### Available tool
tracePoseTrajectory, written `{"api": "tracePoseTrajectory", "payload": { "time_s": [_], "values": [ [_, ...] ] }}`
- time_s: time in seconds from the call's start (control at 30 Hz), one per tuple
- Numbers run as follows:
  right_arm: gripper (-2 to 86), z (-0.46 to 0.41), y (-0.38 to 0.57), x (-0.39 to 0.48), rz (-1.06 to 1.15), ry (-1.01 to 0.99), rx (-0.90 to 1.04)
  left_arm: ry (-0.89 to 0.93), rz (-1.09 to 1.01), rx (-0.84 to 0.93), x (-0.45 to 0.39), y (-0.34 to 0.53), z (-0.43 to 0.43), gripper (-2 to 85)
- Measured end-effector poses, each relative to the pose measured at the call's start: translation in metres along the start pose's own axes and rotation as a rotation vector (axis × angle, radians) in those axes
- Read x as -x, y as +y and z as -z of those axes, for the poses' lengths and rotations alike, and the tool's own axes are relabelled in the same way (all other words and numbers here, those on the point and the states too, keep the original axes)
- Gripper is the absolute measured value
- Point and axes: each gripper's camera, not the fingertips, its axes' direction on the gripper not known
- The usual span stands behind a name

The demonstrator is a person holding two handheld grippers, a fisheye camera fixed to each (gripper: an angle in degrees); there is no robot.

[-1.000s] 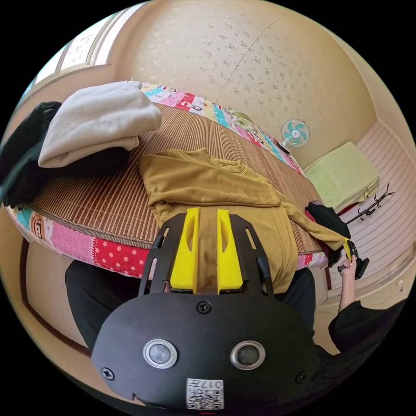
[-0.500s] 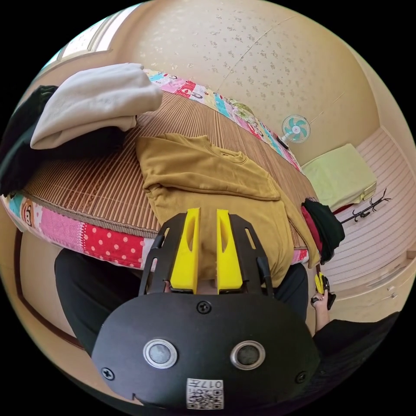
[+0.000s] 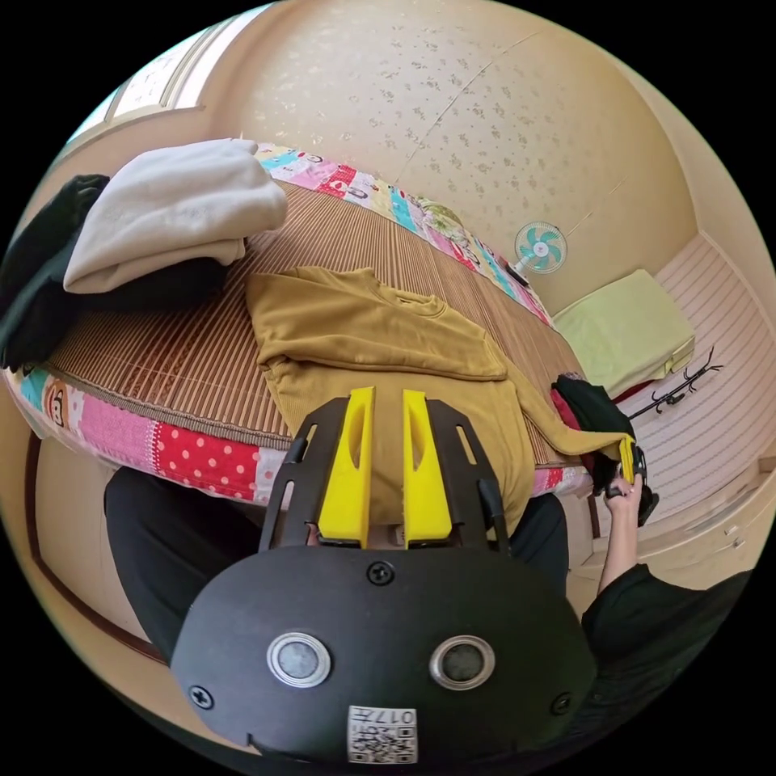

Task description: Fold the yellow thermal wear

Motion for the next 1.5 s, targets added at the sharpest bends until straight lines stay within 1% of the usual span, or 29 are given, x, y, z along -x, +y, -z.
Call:
{"api": "tracePoseTrajectory", "payload": {
  "time_s": [0.07, 0.1, 0.17, 0.2, 0.27, 0.3, 0.37, 0.43, 0.5, 0.6, 0.67, 0.7, 0.77, 0.87, 0.93, 1.03, 1.1, 1.17, 1.27, 1.37, 1.5],
  "values": [
    [3.5, -0.095, 0.026, 0.073, 0.138, -0.249, 0.178, -0.007, -0.007, 0.013, -0.003, 0.004, -0.002, 6.4],
    [3.5, -0.120, 0.038, 0.090, 0.164, -0.307, 0.234, -0.007, -0.006, 0.013, -0.004, 0.006, -0.002, 6.4],
    [3.6, -0.214, 0.114, 0.149, 0.207, -0.468, 0.472, 0.007, 0.016, 0.010, -0.004, 0.014, -0.003, 6.4],
    [3.6, -0.234, 0.138, 0.161, 0.221, -0.487, 0.529, 0.010, 0.022, 0.011, -0.004, 0.016, -0.003, 6.4],
    [3.9, -0.302, 0.254, 0.199, 0.348, -0.494, 0.786, 0.005, 0.037, 0.023, -0.004, 0.023, -0.004, 6.4],
    [4.0, -0.317, 0.284, 0.203, 0.384, -0.478, 0.860, 0.002, 0.038, 0.025, -0.004, 0.025, -0.005, 6.4],
    [4.5, -0.362, 0.401, 0.196, 0.455, -0.388, 1.172, -0.018, 0.037, 0.030, -0.003, 0.028, -0.003, 6.4],
    [5.6, -0.368, 0.458, 0.178, 0.450, -0.329, 1.297, -0.037, 0.044, 0.025, -0.001, 0.029, 0.000, 6.4],
    [6.5, -0.354, 0.477, 0.161, 0.430, -0.263, 1.281, -0.055, 0.046, 0.023, 0.000, 0.029, -0.001, 6.4],
    [7.1, -0.314, 0.464, 0.143, 0.480, -0.107, 1.124, -0.118, 0.011, 0.063, -0.007, 0.020, -0.018, 6.4],
    [7.3, -0.285, 0.447, 0.130, 0.554, 0.132, 1.004, -0.153, -0.048, 0.119, -0.018, 0.007, -0.046, 6.4],
    [7.3, -0.280, 0.445, 0.125, 0.570, 0.201, 0.988, -0.161, -0.066, 0.130, -0.021, 0.003, -0.055, 6.4],
    [6.9, -0.274, 0.448, 0.101, 0.624, 0.434, 1.020, -0.211, -0.106, 0.207, -0.031, -0.013, -0.094, 5.9],
    [5.1, -0.286, 0.474, 0.067, 0.686, 0.611, 1.123, -0.274, -0.164, 0.228, -0.049, -0.034, -0.124, 4.1],
    [3.8, -0.300, 0.491, 0.050, 0.713, 0.674, 1.166, -0.306, -0.198, 0.257, -0.060, -0.052, -0.143, 3.6],
    [2.1, -0.328, 0.502, 0.040, 0.763, 0.676, 1.120, -0.331, -0.238, 0.302, -0.076, -0.090, -0.175, 2.7],
    [1.5, -0.356, 0.502, 0.031, 0.745, 0.685, 1.131, -0.348, -0.242, 0.332, -0.082, -0.118, -0.195, 1.9],
    [1.2, -0.396, 0.489, 0.016, 0.656, 0.676, 1.141, -0.369, -0.258, 0.338, -0.085, -0.154, -0.223, 1.3],
    [0.9, -0.439, 0.470, -0.008, 0.612, 0.632, 1.141, -0.366, -0.238, 0.306, -0.081, -0.191, -0.249, 1.0],
    [0.6, -0.468, 0.446, -0.036, 0.522, 0.571, 1.097, -0.342, -0.171, 0.290, -0.074, -0.220, -0.265, 0.9],
    [0.5, -0.491, 0.422, -0.061, 0.459, 0.498, 1.074, -0.390, -0.211, 0.259, -0.082, -0.230, -0.276, 0.8]
  ]
}}
